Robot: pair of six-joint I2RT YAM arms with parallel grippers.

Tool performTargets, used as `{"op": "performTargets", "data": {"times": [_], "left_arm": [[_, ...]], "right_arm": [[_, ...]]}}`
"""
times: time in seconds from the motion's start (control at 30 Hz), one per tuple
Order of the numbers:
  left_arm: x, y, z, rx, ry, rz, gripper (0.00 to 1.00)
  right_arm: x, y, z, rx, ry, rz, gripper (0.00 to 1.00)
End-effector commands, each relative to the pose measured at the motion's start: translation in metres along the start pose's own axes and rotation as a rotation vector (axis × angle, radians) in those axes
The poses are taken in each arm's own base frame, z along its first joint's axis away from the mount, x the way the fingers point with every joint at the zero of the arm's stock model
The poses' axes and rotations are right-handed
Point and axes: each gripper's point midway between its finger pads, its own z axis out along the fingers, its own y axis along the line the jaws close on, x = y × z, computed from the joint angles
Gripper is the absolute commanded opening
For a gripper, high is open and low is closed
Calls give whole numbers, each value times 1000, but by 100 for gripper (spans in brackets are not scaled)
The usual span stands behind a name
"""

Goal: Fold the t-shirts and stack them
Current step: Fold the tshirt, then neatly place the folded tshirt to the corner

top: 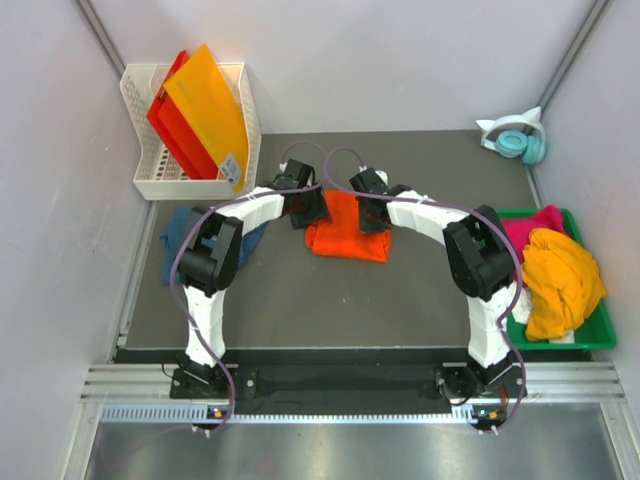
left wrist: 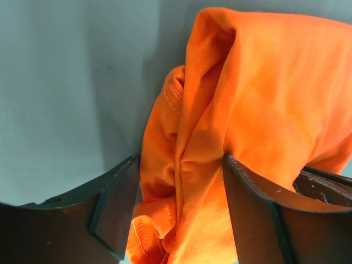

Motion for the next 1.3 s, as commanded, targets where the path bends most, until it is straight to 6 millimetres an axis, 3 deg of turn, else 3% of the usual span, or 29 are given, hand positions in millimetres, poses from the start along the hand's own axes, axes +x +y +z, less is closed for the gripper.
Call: {"op": "performTargets", "data": {"times": [0.0,0.17,0.2,0.27,0.33,0.5,0.67,0.8,0.9,1.03,1.1,1.2,1.27], "left_arm": [[26,22,3,-114,82,33,64],[45,34,3,-137,127,32,43],[49,33,2,-132,132,31,34],[59,37,3,-139,152,31,29],[68,39,4,-139,174,30,18],[77,46,4,-143,181,33,1],[77,47,-3,-125,148,46,0],[53,33,-23,-145,34,137,0],[37,19,-40,-157,-38,207,0],[19,6,-59,-160,-106,238,0],[8,1,-70,-156,-138,242,0],[0,-7,-85,-146,-172,249,0],[-8,-11,-98,-140,-204,244,0]], "right_arm": [[0,-1,5,14,15,12,12],[-1,-1,3,13,10,18,12],[-1,-1,3,11,10,18,12],[-2,-1,2,11,6,20,12],[-1,-1,2,10,6,19,12],[-2,-2,0,10,4,24,12],[-1,-3,-5,7,-2,21,12],[-9,-6,-16,19,-33,25,13],[-28,-6,-38,12,-95,51,23],[-64,1,-87,-57,-209,99,42],[-79,3,-110,-83,-251,111,43],[-85,2,-132,-101,-286,123,44],[-79,-2,-134,-96,-285,126,44]]}}
